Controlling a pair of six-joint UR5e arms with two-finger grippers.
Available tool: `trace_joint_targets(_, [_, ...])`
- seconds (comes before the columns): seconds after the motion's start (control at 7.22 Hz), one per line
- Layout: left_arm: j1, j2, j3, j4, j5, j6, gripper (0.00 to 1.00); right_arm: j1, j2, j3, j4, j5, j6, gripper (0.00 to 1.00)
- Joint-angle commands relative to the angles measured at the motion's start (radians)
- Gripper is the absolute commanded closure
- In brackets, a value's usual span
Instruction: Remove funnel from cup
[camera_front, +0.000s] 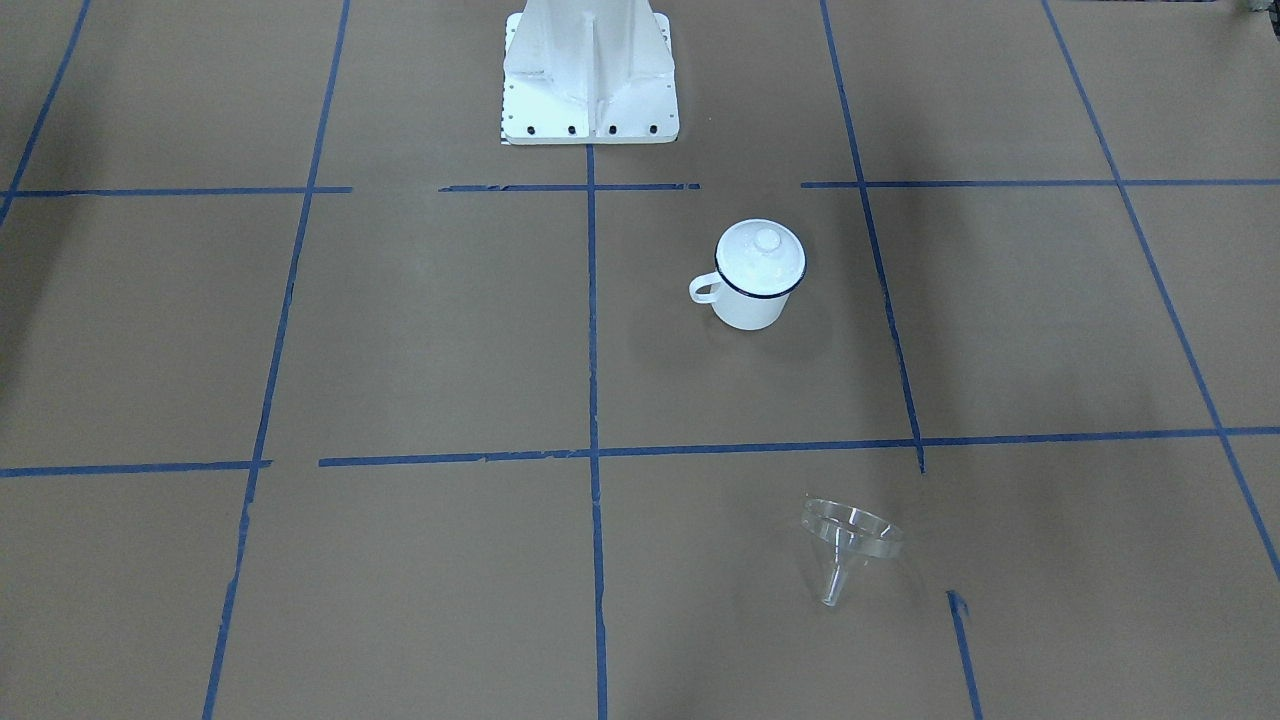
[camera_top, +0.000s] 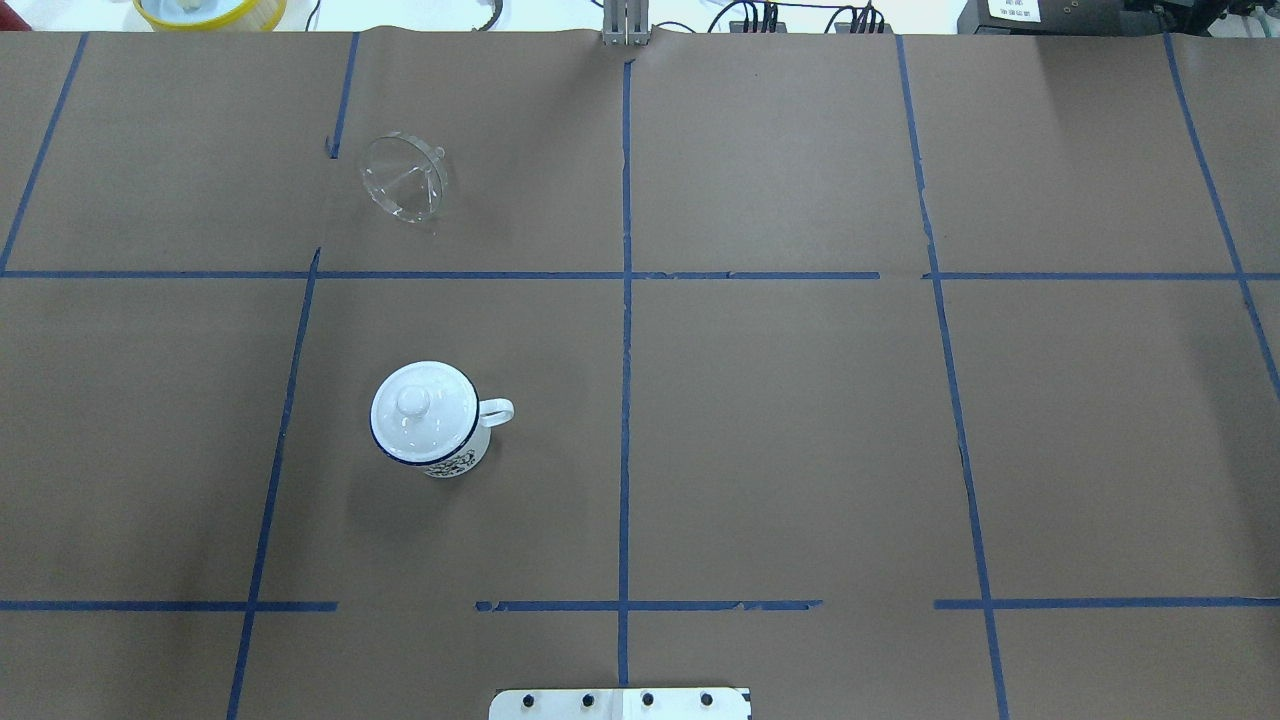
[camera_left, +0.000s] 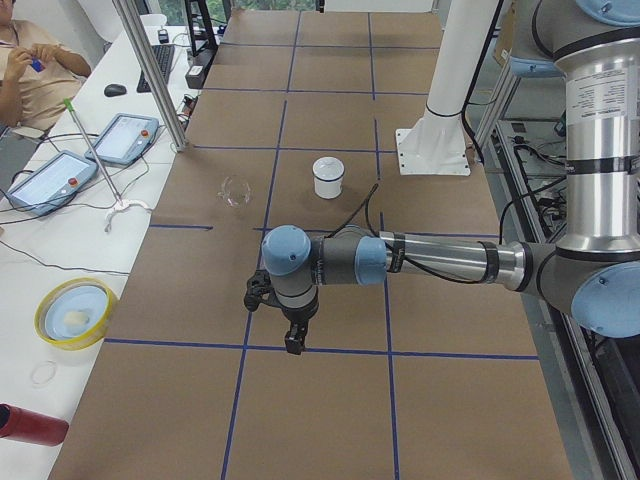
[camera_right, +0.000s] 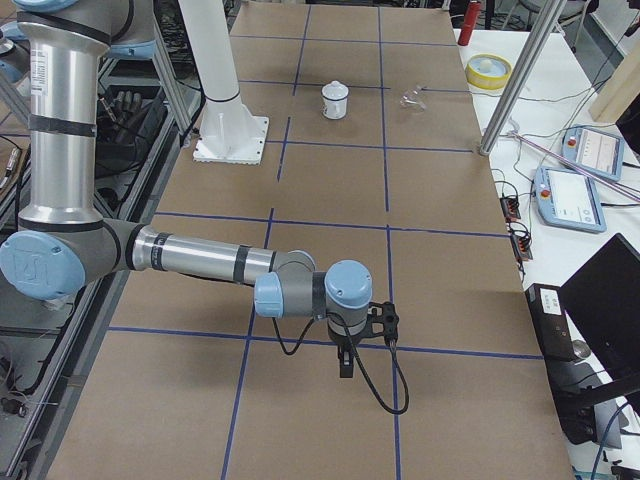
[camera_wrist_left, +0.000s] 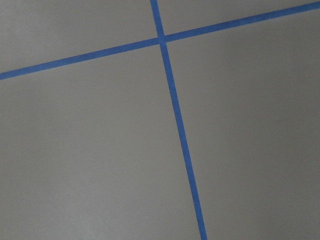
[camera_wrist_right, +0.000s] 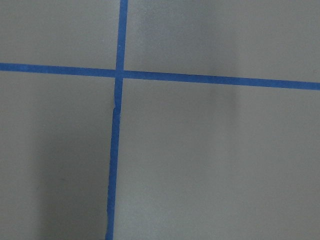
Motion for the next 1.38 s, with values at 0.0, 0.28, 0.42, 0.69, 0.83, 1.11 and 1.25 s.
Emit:
trace_joint_targets(0.0, [-0.001, -0.013, 0.041, 0.000, 0.010, -0.004, 0.00, 0.000, 0.000, 0.000, 0.000, 0.000, 0.000, 0.00])
trace_joint_targets(0.28, [0.001, -0.014, 0.039, -0.006, 0.008, -0.001, 0.00, 0.000, 0.000, 0.000, 0.000, 0.000, 0.000, 0.00])
trace_joint_targets(0.42, [0.005, -0.022, 0.029, -0.003, 0.013, -0.004, 0.00, 0.000, 0.000, 0.000, 0.000, 0.000, 0.000, 0.00])
trace_joint_targets(0.69, [0.002, -0.020, 0.025, -0.003, 0.013, -0.004, 0.00, 0.000, 0.000, 0.000, 0.000, 0.000, 0.000, 0.00])
trace_joint_targets(0.83, [0.004, -0.020, 0.025, -0.003, 0.011, -0.004, 0.00, 0.000, 0.000, 0.000, 0.000, 0.000, 0.000, 0.00])
trace_joint_targets(1.11, [0.004, -0.020, 0.024, -0.003, 0.011, -0.004, 0.00, 0.000, 0.000, 0.000, 0.000, 0.000, 0.000, 0.00])
trace_joint_targets(1.25, [0.004, -0.020, 0.024, -0.003, 0.011, -0.004, 0.00, 0.000, 0.000, 0.000, 0.000, 0.000, 0.000, 0.00])
